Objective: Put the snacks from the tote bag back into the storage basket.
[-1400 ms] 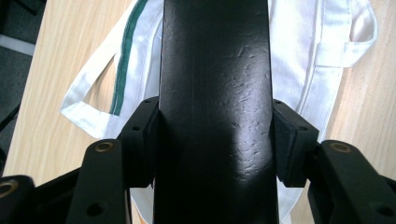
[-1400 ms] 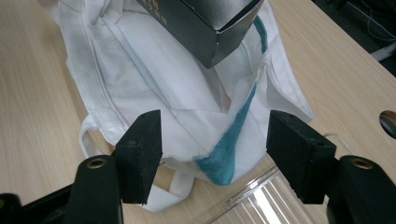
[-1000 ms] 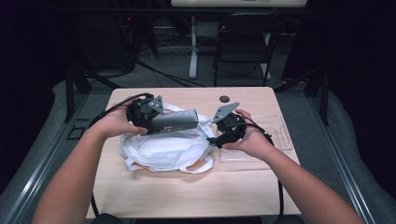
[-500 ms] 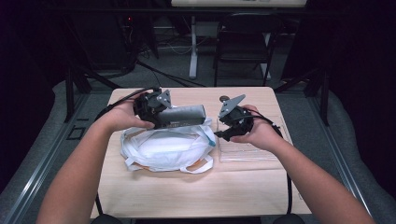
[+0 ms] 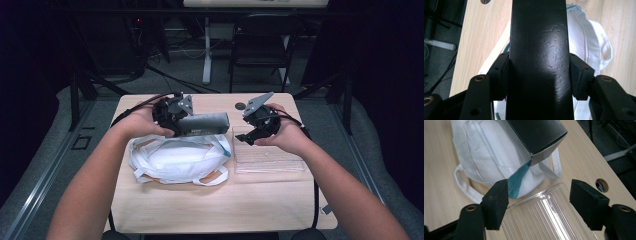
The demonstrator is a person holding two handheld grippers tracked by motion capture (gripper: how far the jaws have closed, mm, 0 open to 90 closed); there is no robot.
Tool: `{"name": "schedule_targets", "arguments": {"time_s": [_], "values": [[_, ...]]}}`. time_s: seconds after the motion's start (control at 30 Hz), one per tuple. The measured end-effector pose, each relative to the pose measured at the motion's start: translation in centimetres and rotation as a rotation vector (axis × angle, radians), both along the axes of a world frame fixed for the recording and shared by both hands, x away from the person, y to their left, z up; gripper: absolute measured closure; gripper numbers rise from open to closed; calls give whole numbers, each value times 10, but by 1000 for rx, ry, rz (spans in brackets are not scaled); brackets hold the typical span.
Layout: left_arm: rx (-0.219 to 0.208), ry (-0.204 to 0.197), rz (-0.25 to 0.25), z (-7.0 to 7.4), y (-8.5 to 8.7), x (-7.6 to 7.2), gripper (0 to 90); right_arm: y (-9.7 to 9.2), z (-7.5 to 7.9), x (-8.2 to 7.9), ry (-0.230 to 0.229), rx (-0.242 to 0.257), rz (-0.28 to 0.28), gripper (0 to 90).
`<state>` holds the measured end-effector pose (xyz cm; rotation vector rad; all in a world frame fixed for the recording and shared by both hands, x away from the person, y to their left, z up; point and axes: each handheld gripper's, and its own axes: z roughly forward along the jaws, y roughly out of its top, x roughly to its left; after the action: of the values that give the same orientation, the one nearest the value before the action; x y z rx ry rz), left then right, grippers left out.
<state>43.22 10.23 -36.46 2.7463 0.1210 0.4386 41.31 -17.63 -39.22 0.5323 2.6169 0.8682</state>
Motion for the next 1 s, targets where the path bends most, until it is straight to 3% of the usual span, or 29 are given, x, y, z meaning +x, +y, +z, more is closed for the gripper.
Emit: {"name": "schedule_targets", "arguments": {"time_s": [0.2, 0.33, 0.43, 0.67, 1.0], "values": [[-9, 1, -15, 1, -6, -1, 433, -2, 5, 3, -4, -27, 39, 279], [-17, 6, -30, 0, -14, -2, 433, 1, 9, 3, -31, -76, 71, 269], [-26, 9, -45, -1, -21, -3, 433, 4, 13, 2, -40, -66, 84, 269], [-42, 15, -81, -4, -39, -8, 433, 14, 17, 1, -54, -100, 112, 267], [-56, 15, -130, -7, -55, -12, 433, 24, 12, 0, -47, -127, 146, 264]]}}
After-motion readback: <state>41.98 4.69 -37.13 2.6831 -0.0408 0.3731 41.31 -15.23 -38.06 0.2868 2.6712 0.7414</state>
